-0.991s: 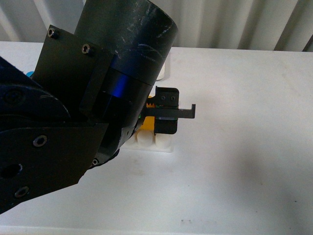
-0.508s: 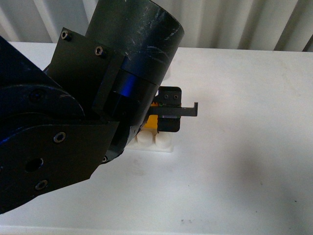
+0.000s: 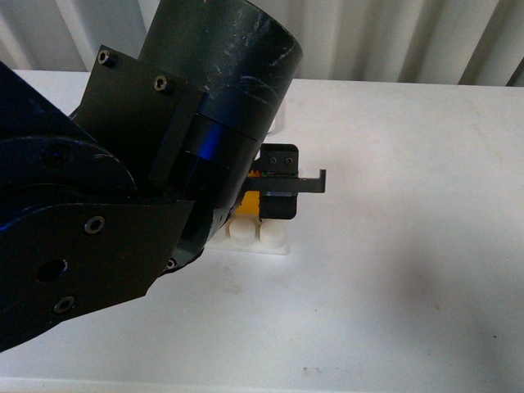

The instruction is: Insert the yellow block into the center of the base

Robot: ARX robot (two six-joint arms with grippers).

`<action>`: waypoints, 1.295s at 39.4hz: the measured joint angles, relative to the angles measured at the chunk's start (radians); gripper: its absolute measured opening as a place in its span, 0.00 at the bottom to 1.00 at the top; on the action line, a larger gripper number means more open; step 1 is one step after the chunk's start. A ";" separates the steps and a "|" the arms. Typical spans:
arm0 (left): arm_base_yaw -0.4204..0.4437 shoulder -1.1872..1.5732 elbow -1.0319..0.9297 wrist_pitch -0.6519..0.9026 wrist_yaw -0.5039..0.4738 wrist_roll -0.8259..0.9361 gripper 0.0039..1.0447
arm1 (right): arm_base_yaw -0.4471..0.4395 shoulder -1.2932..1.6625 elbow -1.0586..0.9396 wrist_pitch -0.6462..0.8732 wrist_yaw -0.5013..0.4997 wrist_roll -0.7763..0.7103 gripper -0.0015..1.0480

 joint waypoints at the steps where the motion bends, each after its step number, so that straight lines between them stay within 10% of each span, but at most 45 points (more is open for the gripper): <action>1: 0.002 0.000 -0.003 0.000 0.000 0.000 0.62 | 0.000 0.000 0.000 0.000 0.000 0.000 0.91; 51: -0.009 0.043 -0.026 0.040 0.025 -0.007 0.62 | 0.000 0.000 0.000 0.000 0.000 0.000 0.91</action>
